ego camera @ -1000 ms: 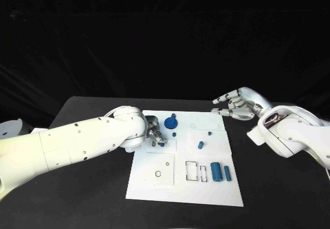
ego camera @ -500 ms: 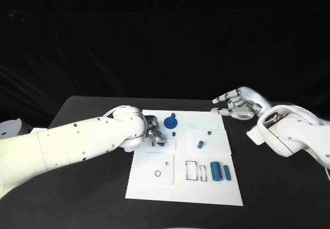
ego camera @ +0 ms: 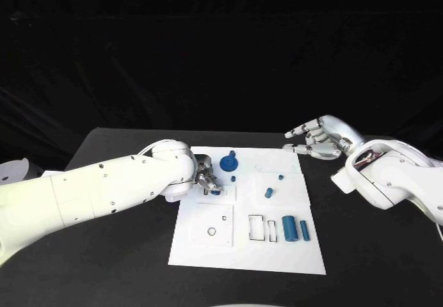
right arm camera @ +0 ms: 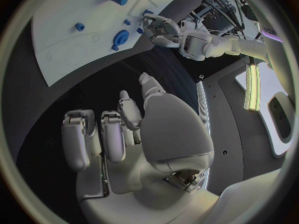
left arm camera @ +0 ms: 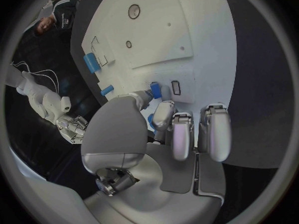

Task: Assemble the parts on the task board

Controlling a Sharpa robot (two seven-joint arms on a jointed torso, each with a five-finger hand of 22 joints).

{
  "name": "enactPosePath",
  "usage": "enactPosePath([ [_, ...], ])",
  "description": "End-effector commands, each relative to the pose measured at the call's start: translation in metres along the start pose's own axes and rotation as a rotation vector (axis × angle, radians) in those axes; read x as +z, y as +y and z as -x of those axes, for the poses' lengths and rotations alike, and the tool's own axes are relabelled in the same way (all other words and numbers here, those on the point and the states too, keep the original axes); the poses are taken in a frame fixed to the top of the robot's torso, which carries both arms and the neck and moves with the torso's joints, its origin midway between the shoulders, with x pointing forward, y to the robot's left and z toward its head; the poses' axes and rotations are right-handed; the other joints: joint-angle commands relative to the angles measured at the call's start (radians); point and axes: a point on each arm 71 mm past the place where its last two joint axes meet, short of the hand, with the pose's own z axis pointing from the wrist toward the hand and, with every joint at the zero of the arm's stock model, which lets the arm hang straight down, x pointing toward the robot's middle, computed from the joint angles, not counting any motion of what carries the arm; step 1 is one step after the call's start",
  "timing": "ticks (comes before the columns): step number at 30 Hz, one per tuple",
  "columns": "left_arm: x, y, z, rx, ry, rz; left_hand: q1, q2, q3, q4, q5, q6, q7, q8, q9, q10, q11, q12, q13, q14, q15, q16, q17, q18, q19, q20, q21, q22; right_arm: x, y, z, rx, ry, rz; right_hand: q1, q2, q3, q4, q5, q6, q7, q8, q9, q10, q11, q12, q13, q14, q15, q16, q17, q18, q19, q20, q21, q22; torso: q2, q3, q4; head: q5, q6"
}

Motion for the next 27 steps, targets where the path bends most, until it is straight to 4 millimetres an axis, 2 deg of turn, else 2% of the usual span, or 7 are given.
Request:
enactPosePath([
  [1,0.002,0.0005,-0.0046,0.038,0.043,0.012,-0.026,-0.001,0.078,-0.103,-0.005,0.015,-0.009,0.004,0.001,0.004,-0.007,0.006,0.002,0.104,-0.002,0.003,0.263,-0.011,0.06,-0.003,0.006,0.138,-0.0004,0.0012,-0.0014,-0.008,0.013,0.012,-0.005,0.002,-0.007,0.002,0.004,0.008,0.0,0.003,0.001,-0.007,-0.001,-0.006,-0.002,0.088,-0.001,-0.006,0.187,0.003,0.047,-0.002,-0.004,0.161,0.001,0.0004,-0.0009,0.002,0.0],
  [6,0.0045,-0.0019,-0.0045,0.033,0.047,0.013,-0.052,0.006,0.032,-0.091,-0.006,0.027,-0.013,0.004,0.003,0.006,-0.011,0.011,0.007,0.104,-0.006,0.003,0.263,-0.011,0.061,-0.007,0.006,0.139,-0.0007,0.0017,-0.0015,-0.008,0.013,0.013,-0.005,0.002,-0.007,0.002,0.004,0.008,0.0,0.003,0.001,-0.007,-0.001,-0.006,-0.002,0.088,-0.001,-0.006,0.187,0.003,0.047,-0.002,-0.004,0.161,0.001,0.0007,-0.0014,0.003,-0.001],
  [14,0.0071,-0.004,-0.0045,0.033,0.055,0.014,-0.069,0.012,0.001,-0.081,-0.005,0.034,-0.015,0.004,0.004,0.009,-0.012,0.015,0.011,0.104,-0.007,0.003,0.263,-0.011,0.061,-0.009,0.007,0.141,-0.0011,0.0026,-0.0018,-0.007,0.013,0.015,-0.005,0.002,-0.007,0.002,0.004,0.008,0.0,0.003,0.001,-0.007,-0.001,-0.006,-0.002,0.088,-0.001,-0.006,0.187,0.003,0.047,-0.002,-0.004,0.161,0.0,0.0015,-0.0007,0.003,-0.002],
  [23,0.0093,-0.0021,-0.0044,0.042,0.072,0.024,-0.096,0.014,-0.038,-0.066,-0.004,0.047,-0.019,0.008,0.008,0.015,-0.016,0.024,0.021,0.104,-0.01,0.003,0.263,-0.012,0.063,-0.011,0.007,0.143,-0.0018,0.003,-0.0017,-0.007,0.015,0.016,-0.006,0.001,-0.009,0.003,0.004,0.008,0.0,0.003,0.001,-0.007,-0.001,-0.007,-0.003,0.088,-0.001,-0.007,0.186,0.003,0.047,-0.002,-0.005,0.16,0.0,0.0002,0.0005,0.002,-0.004],
  [27,0.0101,-0.002,-0.0048,0.051,0.083,0.027,-0.129,0.014,-0.073,-0.046,-0.006,0.058,-0.021,0.012,0.012,0.021,-0.017,0.032,0.03,0.104,-0.011,0.003,0.263,-0.013,0.065,-0.013,0.011,0.149,-0.002,0.0036,-0.0023,0.003,0.02,0.018,-0.006,0.001,-0.009,0.003,0.004,0.008,0.0,0.003,0.001,-0.007,-0.001,-0.007,-0.003,0.088,-0.001,-0.007,0.186,0.003,0.047,-0.002,-0.005,0.16,0.0,-0.0001,0.0008,0.002,-0.005],
])
